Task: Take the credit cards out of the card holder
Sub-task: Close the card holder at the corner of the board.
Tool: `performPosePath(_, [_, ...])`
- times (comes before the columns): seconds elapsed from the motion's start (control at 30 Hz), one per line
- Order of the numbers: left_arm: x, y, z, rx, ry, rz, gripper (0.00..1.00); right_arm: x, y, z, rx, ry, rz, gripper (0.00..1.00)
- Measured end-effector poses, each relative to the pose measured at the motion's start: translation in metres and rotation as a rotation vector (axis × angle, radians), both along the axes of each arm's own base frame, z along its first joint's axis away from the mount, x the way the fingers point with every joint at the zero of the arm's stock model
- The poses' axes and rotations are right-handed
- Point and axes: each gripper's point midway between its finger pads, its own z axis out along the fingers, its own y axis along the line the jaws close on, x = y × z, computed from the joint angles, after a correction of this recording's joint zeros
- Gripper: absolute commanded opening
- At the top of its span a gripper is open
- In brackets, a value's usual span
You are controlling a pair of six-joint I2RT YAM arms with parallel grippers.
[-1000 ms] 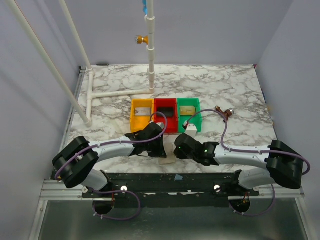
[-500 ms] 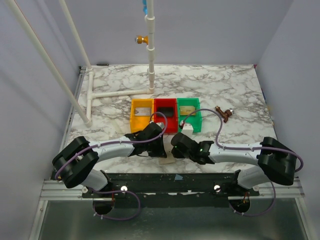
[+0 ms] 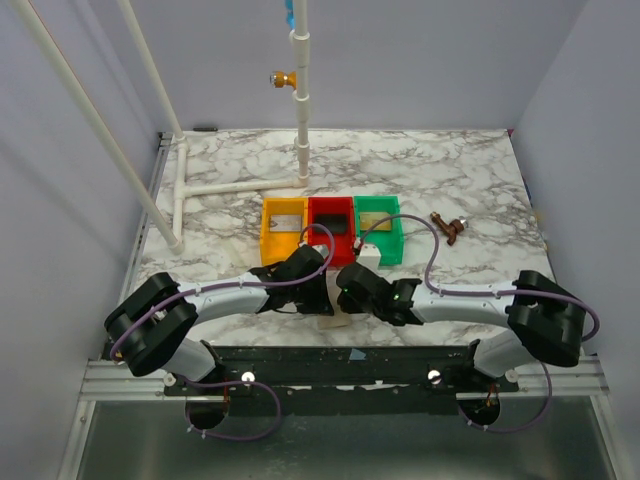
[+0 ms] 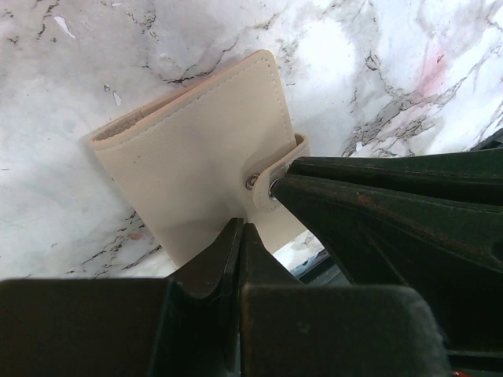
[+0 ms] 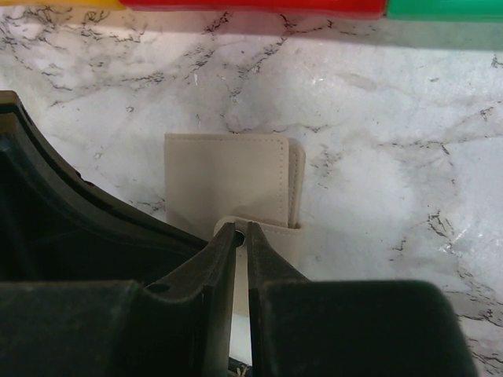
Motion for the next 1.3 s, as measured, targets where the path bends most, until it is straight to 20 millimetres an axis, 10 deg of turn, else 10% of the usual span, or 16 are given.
performPosePath(1.3, [-0.001, 0.000, 0.000, -0.027, 0.011, 0.011, 0.00, -0.001, 0.003, -0.012, 0.001, 0.003, 0.008, 0.04])
